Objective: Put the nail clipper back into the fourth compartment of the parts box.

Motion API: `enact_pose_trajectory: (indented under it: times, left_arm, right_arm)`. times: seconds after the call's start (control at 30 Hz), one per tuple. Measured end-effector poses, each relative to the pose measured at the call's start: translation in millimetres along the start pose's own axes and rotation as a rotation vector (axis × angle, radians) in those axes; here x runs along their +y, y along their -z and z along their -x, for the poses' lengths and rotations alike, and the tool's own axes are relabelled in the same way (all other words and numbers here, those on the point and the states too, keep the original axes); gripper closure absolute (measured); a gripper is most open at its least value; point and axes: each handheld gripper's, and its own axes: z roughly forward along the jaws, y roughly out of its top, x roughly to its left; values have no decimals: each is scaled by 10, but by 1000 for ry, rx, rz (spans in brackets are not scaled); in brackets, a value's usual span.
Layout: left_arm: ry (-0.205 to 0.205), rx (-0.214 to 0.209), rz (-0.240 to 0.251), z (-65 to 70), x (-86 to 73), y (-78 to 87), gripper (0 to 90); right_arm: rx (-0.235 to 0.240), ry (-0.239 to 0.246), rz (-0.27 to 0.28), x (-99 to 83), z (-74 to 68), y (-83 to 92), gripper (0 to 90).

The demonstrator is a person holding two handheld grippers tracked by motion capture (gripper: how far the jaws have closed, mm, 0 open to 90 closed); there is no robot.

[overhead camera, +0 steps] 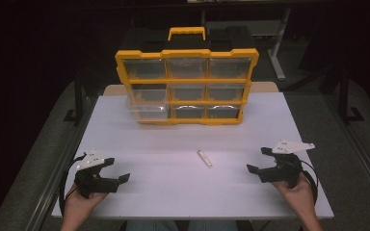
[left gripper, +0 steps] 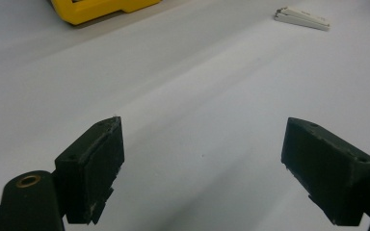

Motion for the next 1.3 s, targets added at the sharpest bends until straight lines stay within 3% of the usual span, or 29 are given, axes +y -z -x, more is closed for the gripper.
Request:
enact_pose_trajectory:
  times: [0.3, 0.9, 1.07, 1.3]
  left_arm:
    - [16, -4, -3, 3, -20, -6, 151]
    - [-11, -3, -3, -2, -15, 16, 151]
    - [9, -7, 7, 15, -19, 23, 151]
    - [-4, -6, 5, 12, -22, 30, 151]
  right_arm:
    - [-2, -4, 1, 9, 6, -8, 139]
    - [11, -9, 1, 15, -11, -25, 139]
    - [19, -9, 2, 20, -11, -31, 138]
    - [24, -4, 8, 57, -34, -28, 138]
